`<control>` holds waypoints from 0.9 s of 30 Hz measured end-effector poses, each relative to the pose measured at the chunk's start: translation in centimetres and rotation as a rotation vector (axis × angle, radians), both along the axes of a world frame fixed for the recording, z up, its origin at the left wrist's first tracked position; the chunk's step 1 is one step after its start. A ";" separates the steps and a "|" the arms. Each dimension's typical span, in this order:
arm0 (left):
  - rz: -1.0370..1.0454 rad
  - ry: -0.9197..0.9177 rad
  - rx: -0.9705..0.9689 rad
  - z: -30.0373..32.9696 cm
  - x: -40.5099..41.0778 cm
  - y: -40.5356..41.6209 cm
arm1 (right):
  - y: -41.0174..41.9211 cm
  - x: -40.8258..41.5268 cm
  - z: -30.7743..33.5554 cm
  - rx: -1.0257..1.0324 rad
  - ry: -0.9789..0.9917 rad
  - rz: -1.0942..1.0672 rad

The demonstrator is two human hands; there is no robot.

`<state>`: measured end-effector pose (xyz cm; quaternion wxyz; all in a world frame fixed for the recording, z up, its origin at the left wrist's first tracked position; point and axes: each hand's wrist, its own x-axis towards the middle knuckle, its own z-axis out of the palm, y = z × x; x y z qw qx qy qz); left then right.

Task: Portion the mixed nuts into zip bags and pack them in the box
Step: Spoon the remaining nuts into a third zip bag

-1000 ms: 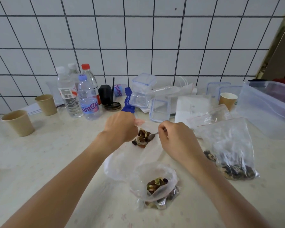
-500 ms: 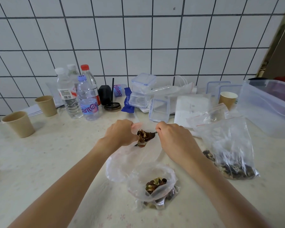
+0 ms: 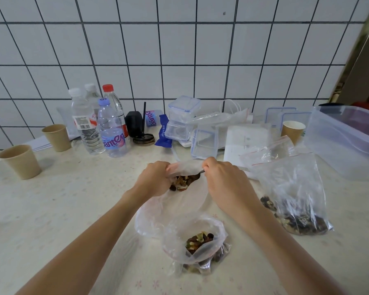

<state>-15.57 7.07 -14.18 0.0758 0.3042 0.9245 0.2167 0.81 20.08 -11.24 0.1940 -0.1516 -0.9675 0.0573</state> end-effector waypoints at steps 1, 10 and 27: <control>-0.001 -0.006 0.007 0.0 -0.1 0.0 | 0.0 0.0 0.0 0.015 0.009 0.002; 0.009 -0.042 0.100 -0.5 0.1 -0.1 | 1.3 0.1 -0.2 -0.109 -0.004 0.063; 0.079 -0.185 0.197 -0.4 0.2 0.8 | 1.5 0.1 -0.4 -0.040 -0.057 0.064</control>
